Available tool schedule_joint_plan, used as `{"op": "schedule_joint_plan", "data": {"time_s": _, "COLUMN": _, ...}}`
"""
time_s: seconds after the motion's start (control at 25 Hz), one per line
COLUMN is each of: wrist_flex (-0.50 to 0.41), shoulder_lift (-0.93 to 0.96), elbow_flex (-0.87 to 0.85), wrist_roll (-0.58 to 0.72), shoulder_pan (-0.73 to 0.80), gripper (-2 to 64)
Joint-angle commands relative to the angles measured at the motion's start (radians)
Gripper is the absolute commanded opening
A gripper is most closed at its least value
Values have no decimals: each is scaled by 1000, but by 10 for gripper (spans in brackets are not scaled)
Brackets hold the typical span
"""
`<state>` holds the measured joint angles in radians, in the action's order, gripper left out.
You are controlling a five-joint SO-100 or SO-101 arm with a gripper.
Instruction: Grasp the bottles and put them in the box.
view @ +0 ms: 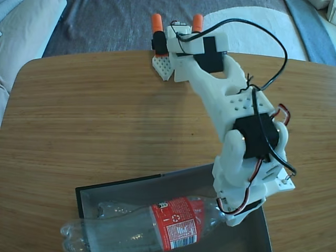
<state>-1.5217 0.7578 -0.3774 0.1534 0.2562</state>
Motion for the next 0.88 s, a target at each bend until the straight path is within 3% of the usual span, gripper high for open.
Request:
{"op": "schedule_joint_plan", "data": {"time_s": 0.0, "wrist_flex": 14, "shoulder_lift": 18, "elbow_flex": 78, "wrist_roll": -8, "shoulder_pan": -3, "gripper": -5}}
{"op": "schedule_joint_plan", "data": {"time_s": 0.36, "wrist_flex": 6, "shoulder_lift": -107, "elbow_flex": 259, "wrist_roll": -8, "shoulder_pan": -8, "gripper": -5}}
{"op": "schedule_joint_plan", "data": {"time_s": 0.84, "wrist_flex": 49, "shoulder_lift": -163, "elbow_flex": 273, "wrist_roll": -57, "shoulder_pan": -15, "gripper": -5}}
